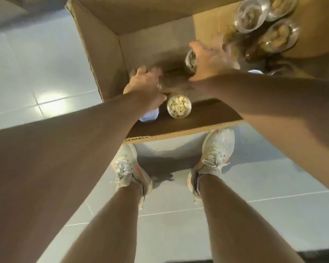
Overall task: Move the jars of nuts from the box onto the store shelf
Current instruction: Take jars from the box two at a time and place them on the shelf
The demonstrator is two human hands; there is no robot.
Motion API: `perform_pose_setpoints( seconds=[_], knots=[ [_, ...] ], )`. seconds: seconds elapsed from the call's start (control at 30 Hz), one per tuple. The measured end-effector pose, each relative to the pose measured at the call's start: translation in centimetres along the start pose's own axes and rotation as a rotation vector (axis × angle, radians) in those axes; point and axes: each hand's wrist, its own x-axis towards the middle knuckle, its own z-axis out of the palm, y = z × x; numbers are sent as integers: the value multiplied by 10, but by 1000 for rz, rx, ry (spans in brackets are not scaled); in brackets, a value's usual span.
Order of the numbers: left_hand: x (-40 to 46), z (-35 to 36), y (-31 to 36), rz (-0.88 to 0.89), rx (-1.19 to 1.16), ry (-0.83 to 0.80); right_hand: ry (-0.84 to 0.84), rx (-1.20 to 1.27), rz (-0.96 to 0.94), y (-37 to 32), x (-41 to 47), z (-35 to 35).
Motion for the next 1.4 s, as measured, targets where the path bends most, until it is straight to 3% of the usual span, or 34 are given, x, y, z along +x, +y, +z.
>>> perform_pose_setpoints(
  seconds=[0.23,0.57,0.83,1.03,1.2,1.4],
  knots=[
    [14,11,-10,43,-115,43,-13,-14,-22,-4,19,19],
    [-12,-37,5,94,36,21,-26,21,-34,0,-8,-16],
    [-120,-167,75,208,113,53,120,155,-20,21,-124,-159],
    [-235,-284,153,366,34,192,207,188,34,35,-237,-296],
    [-351,-371,204,536,-3,311,330,274,141,32,-352,-397],
    [-509,-448,251,805,73,345,547,395,263,33,-515,-493]
  ],
)
